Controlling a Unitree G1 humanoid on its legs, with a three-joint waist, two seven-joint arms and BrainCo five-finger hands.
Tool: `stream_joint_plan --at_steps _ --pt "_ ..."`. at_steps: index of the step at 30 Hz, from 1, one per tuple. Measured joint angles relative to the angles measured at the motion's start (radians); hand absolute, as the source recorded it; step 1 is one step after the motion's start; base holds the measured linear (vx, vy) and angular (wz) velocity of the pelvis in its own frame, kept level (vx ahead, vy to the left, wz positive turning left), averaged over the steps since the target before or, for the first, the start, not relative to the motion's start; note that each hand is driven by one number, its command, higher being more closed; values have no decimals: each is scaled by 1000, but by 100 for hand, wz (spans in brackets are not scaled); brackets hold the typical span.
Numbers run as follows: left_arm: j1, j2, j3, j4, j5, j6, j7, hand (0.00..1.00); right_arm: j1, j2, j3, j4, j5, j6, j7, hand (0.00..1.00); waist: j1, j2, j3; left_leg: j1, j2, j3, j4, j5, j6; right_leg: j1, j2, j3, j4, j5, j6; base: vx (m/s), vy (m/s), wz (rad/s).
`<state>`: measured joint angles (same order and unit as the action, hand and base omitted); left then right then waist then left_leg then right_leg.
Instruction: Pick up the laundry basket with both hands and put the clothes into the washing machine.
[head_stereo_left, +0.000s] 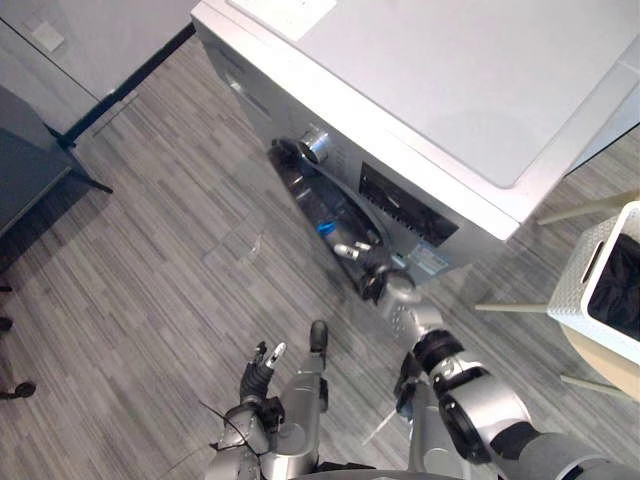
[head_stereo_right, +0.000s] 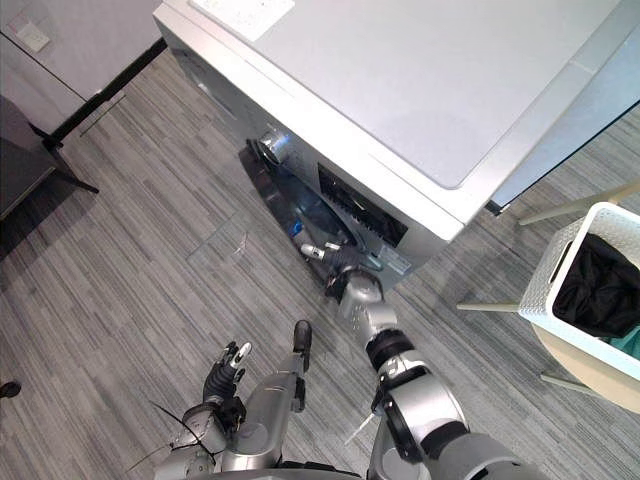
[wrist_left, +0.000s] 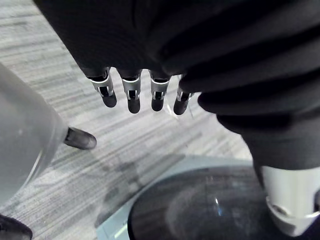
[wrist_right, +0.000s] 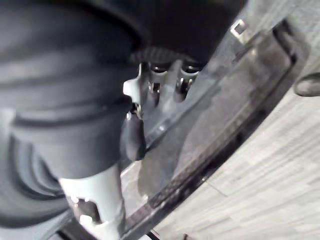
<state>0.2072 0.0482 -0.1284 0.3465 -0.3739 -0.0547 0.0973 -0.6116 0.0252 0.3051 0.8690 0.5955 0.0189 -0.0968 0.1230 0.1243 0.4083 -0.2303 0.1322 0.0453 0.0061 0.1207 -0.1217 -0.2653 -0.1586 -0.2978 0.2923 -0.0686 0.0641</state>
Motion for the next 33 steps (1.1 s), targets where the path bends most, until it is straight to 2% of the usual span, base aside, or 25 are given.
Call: stream_joint_plan --at_steps 2,7,13,17,19,22,23,25,26,27,29,30,31,32,33 --pt "1 8 0 -31 16 3 -16 0 33 29 61 48 3 33 17 0 4 0 0 -1 3 1 0 6 3 2 2 -4 5 -5 -4 126 -54 4" --pt "70 48 2 -152 33 9 -54 0 110 67 114 90 2 68 36 0 13 -7 -4 32 1 -2 2 3 4 42 -4 -24 18 -36 -3 121 -35 11" --pt "138 106 -15 -302 73 10 -84 0 133 75 125 90 -57 67 54 0 23 -28 -20 57 8 4 2 -9 -4 54 -4 -31 49 -69 -9 10 -29 3" --pt "197 248 -152 -552 85 4 -184 0 198 74 77 148 -126 66 69 0 8 -39 -66 58 8 8 -2 -10 -4 65 7 -28 16 -58 -8 -4 2 -2" --pt "202 252 -152 -606 102 -6 -222 0 225 70 43 175 -164 67 83 0 -1 -40 -81 58 10 14 -4 -10 -4 72 17 -22 -14 -39 -8 11 13 -11" --pt "179 250 -147 -599 112 -13 -227 0 254 39 -11 191 -217 68 101 0 -7 -41 -82 57 13 31 -4 -10 -2 71 25 -1 -44 -13 -7 4 16 -22" --pt "159 249 -144 -572 113 -14 -228 0 260 24 -41 198 -231 68 101 0 -10 -41 -82 57 14 36 -4 -10 -2 72 30 3 -54 -4 -6 -22 10 -22" --pt "70 249 -127 -418 113 -20 -228 0 276 -8 -116 204 -263 69 101 0 -16 -45 -80 50 16 47 0 -10 -2 64 39 19 -67 11 -5 -39 10 -22" --pt "-34 251 -77 -223 110 -6 -224 0 279 -31 -175 198 -301 69 97 0 -31 -56 -73 37 22 61 11 -11 0 49 47 34 -68 25 -10 -55 13 -30" --pt "-76 254 -52 -147 110 4 -222 0 281 -39 -197 189 -315 69 95 0 -34 -64 -67 30 24 68 17 -11 0 38 50 41 -69 29 -11 -91 2 -42" --pt "-267 289 27 136 116 35 -184 0 296 -77 -284 150 -356 65 71 0 -54 -97 -29 -9 36 72 48 -12 2 7 57 54 -70 46 -21 -112 -8 -24" --pt "-316 304 41 209 124 39 -175 0 302 -85 -309 144 -365 65 65 0 -54 -107 -21 -17 38 72 51 -12 2 -3 59 55 -69 49 -22 -128 -13 -13" --pt "-427 333 69 359 162 49 -151 0 313 -99 -353 145 -373 64 47 0 -55 -128 -8 -32 43 74 54 -12 1 -22 63 56 -69 50 -23 -102 -18 -9" --pt "-474 349 83 428 191 53 -135 0 320 -106 -377 148 -372 62 37 0 -59 -135 -3 -44 45 72 57 -13 0 -30 65 56 -69 50 -22 -116 -24 -9" --pt "-556 387 110 534 238 59 -106 0 334 -117 -419 152 -370 54 20 0 -64 -152 6 -68 49 71 62 -15 -3 -52 68 59 -69 52 -24 -99 -22 -4"
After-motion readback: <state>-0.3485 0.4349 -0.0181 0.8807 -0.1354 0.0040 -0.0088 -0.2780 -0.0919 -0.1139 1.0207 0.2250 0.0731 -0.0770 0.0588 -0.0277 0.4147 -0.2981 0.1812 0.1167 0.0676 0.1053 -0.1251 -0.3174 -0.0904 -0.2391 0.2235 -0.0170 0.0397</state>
